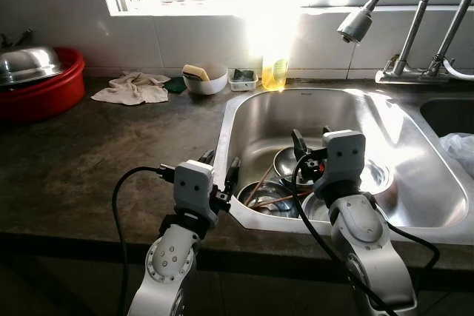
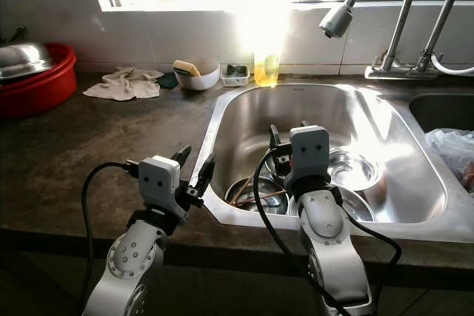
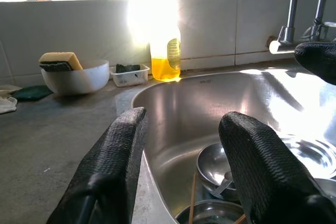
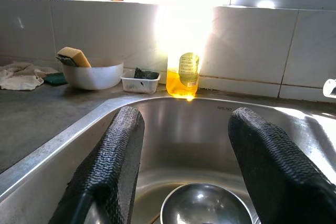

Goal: Kitchen organization

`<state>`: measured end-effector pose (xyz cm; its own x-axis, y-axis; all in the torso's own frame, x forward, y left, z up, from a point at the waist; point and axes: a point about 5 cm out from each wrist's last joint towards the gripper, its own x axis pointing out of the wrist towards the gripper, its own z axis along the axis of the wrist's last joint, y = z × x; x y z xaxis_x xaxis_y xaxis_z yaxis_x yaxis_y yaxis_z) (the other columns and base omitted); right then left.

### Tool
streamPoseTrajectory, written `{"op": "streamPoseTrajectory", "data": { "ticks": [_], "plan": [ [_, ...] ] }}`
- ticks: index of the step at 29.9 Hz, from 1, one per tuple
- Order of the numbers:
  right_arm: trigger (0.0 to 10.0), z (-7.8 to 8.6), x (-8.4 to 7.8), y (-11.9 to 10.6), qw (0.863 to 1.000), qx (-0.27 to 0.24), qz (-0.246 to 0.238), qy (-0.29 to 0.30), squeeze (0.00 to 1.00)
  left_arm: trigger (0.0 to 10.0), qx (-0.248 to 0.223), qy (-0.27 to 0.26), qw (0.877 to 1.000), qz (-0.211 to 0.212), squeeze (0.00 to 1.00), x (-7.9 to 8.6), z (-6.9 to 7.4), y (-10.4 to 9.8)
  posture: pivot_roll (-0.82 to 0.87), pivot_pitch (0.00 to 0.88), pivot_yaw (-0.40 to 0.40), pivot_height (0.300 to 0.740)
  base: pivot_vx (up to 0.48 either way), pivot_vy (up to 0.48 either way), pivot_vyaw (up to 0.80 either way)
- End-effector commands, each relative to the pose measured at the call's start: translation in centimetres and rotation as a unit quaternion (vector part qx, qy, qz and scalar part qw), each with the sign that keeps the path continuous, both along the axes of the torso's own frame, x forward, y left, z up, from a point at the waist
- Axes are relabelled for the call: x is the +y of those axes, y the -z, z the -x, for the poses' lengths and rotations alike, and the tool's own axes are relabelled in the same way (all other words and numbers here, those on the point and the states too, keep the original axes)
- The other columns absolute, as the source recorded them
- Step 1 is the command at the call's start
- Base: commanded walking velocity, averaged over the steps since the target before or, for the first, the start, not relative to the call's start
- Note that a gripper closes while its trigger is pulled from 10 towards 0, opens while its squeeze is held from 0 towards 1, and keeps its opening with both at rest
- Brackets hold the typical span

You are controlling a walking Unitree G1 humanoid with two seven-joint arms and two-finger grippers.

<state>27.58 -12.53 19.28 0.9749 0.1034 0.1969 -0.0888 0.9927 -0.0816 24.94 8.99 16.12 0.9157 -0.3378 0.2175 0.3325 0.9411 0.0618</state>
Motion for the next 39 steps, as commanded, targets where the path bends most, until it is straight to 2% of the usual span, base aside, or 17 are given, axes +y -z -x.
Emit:
{"op": "streamPoseTrajectory", "data": {
  "ticks": [1, 31, 39],
  "plan": [
    [10.0, 0.01, 0.02, -0.35, 1.000, -0.003, -0.002, 0.001, 0.00, 10.0, -0.009, -0.001, 1.000, -0.005, 0.00, -0.06, -0.05, -0.42, 0.07, 0.000, 0.008, 0.740, -0.277, 0.000, 0.00],
    [10.0, 0.23, 0.19, -0.06, 1.000, 0.005, 0.011, 0.002, 0.00, 10.0, 0.004, 0.001, 1.000, -0.008, 0.00, -0.18, 0.13, 0.15, 0.07, 0.000, 0.015, 0.740, -0.304, 0.000, 0.00],
    [10.0, 0.31, 0.25, 0.06, 1.000, 0.008, 0.020, -0.001, 0.00, 10.0, 0.005, -0.005, 1.000, -0.013, 0.00, -0.15, 0.00, 0.20, 0.07, 0.000, 0.011, 0.740, 0.000, 0.000, 0.79]
  ]
}}
